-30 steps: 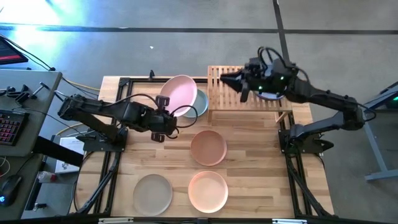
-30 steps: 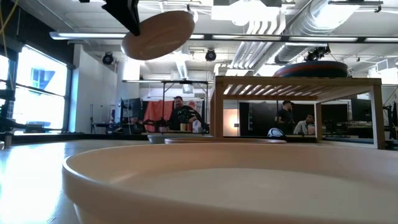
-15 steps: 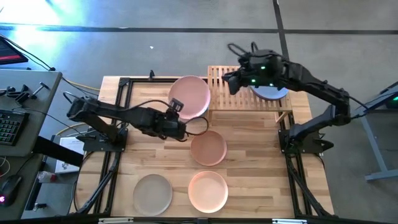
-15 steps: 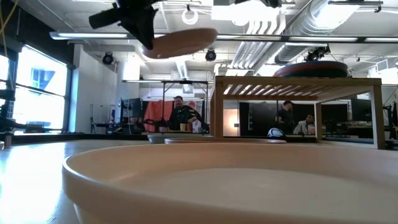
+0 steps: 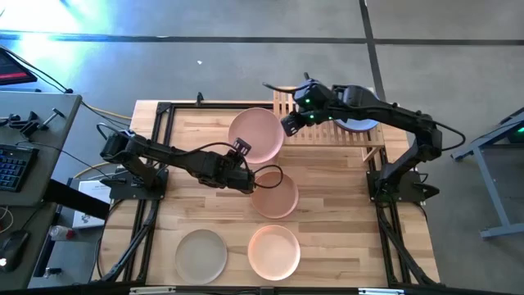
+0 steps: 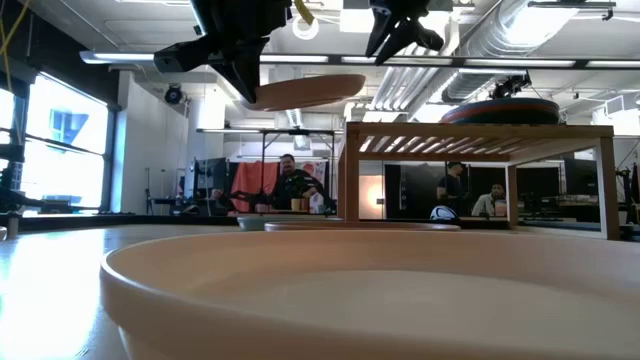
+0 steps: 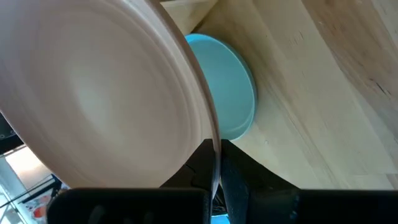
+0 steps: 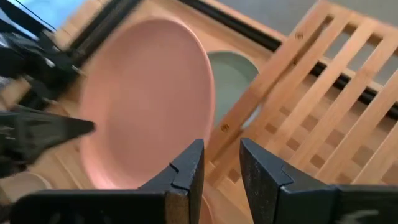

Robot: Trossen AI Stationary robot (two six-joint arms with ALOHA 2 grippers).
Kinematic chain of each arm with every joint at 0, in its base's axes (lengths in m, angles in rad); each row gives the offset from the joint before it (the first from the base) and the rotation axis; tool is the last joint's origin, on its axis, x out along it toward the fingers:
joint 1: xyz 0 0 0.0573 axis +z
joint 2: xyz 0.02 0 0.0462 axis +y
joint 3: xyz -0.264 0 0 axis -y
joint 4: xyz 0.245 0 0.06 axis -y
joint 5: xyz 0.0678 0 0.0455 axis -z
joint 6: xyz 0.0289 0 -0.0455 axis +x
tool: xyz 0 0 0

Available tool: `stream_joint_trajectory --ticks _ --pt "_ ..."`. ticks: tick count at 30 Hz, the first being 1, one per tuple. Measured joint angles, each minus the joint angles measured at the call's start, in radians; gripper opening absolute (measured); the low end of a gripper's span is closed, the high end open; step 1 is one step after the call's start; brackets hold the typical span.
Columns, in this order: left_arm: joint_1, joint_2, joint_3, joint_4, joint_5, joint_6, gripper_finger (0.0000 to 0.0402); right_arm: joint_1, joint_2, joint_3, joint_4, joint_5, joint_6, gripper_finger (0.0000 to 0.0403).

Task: Place and stack plates onto a shelf
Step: Stack the light pink plate on the top of the blue plate on the shelf

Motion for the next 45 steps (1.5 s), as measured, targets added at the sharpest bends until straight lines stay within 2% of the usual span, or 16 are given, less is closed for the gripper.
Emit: stream_joint_trajectory --ticks 13,18,29,32,37,45 --pt "-0.007 -0.004 0.0 0.017 -0.034 0.019 0.0007 0.023 0.046 -0.001 0.001 -0.029 0.016 0.0085" --pt "-0.007 -0.004 0.0 0.057 -0.081 0.031 0.0007 0.034 0.046 -0.001 0.0 -0.014 0.026 0.0085" --pt "-0.007 -0.004 0.0 0.114 -0.098 0.088 0.0007 0.034 0.046 -0.001 0.0 0.023 0.034 0.0084" --pt "-0.007 -0.004 0.0 0.115 -0.097 0.113 0.0007 0.034 0.046 -0.001 0.0 0.023 0.027 0.0069" --pt "-0.007 -0.004 0.0 0.121 -0.094 0.118 0.0007 0.033 0.046 -0.001 0.001 0.031 0.027 0.001" --pt "-0.007 -0.004 0.0 0.137 -0.094 0.127 0.0007 0.032 0.046 -0.001 -0.022 0.03 0.046 0.0004"
